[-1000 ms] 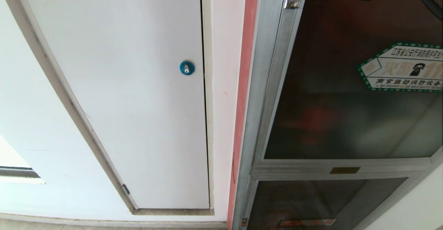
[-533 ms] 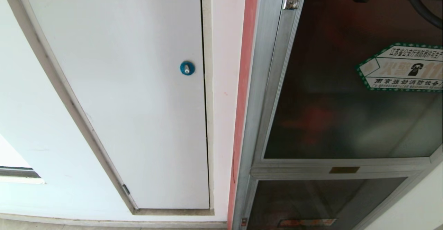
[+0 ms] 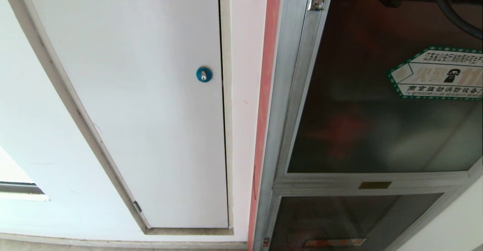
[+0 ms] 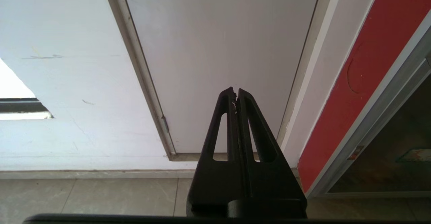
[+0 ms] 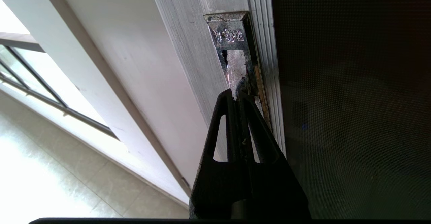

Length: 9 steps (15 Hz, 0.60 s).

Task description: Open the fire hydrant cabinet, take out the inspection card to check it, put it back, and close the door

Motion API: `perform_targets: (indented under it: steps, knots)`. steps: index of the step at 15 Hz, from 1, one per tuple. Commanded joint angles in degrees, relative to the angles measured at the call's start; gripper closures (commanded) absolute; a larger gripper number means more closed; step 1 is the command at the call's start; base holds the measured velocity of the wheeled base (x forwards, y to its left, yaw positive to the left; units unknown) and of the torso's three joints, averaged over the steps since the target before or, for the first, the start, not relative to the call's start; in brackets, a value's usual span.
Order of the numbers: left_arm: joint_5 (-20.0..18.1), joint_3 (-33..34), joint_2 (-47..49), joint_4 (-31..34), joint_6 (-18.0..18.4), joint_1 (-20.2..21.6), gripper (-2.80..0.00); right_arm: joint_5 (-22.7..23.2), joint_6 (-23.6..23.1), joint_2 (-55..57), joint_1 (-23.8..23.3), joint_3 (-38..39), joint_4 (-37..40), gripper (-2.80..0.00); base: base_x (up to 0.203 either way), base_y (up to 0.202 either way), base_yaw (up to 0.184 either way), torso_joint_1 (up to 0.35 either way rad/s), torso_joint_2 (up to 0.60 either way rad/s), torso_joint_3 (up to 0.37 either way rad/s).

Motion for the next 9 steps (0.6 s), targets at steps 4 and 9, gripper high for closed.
perform_targets:
  steps: [4,9]
  knots:
    - [-0.01,0.00,0.05,-0.01,-0.01,0.02,0.00,-0.06,0.04,0.63,-0.12,-0.66,0.02,0.00,0.000,0.000,0.000,0.000,0.00,0.000]
    - [-0.01,0.00,0.05,-0.01,-0.01,0.02,0.00,-0.04,0.04,1.76,-1.15,-1.43,0.15,0.00,0.000,0.000,0.000,0.000,0.00,0.000]
